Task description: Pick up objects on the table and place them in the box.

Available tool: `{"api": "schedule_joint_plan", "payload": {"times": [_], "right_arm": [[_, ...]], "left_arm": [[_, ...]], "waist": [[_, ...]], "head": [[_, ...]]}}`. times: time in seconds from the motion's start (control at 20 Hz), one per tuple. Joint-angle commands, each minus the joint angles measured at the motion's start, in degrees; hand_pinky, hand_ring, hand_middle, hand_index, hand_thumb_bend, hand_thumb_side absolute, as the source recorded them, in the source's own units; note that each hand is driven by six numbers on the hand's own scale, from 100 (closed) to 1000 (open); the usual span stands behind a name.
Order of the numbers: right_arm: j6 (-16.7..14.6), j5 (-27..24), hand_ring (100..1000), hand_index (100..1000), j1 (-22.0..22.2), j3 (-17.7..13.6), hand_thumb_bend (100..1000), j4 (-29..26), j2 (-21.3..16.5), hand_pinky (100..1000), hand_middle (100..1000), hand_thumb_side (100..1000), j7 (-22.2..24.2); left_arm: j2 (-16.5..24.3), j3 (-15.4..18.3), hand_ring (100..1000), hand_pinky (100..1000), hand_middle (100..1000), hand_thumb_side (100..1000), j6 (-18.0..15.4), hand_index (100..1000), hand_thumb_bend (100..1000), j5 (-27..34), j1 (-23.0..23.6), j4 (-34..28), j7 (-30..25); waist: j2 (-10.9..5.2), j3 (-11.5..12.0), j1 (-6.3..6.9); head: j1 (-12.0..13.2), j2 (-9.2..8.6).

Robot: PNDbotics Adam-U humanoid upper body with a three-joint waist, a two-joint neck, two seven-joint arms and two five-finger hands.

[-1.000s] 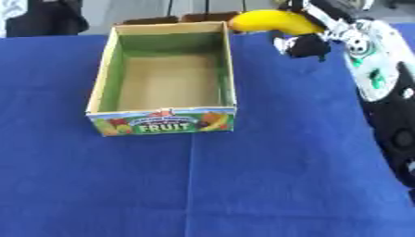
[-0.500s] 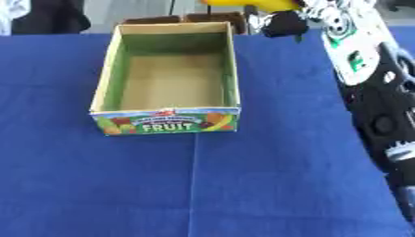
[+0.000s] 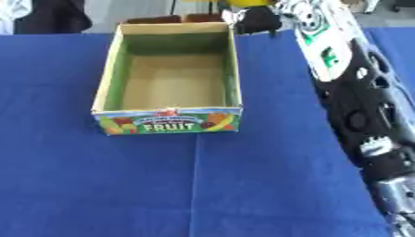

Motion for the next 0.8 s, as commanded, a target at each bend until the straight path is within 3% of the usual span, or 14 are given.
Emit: {"api": "schedule_joint_plan", "payload": {"times": [0.05, 0.8], "right_arm": [[0.20, -0.42, 795, 717, -1.85, -0.16, 100, -1.09, 1.38, 620, 447, 426, 0.36], [0.07, 2.67, 805, 733, -0.89, -0.14, 100, 3.01, 8.04, 629, 431, 403, 2.55]], "left_arm": [[0.56, -0.14, 783, 731, 796, 896, -0.07, 911, 100, 0.34, -0.42, -1.12, -0.31], [0.06, -0.33, 783, 731, 794, 896, -0.24, 911, 100, 0.81, -0.71, -1.12, -0.68]], "waist": [[-16.23, 0.33, -0.68], [-15.74, 1.43, -0.32]], "head": [[-0.45, -0.23], [-1.60, -0.49]]}}
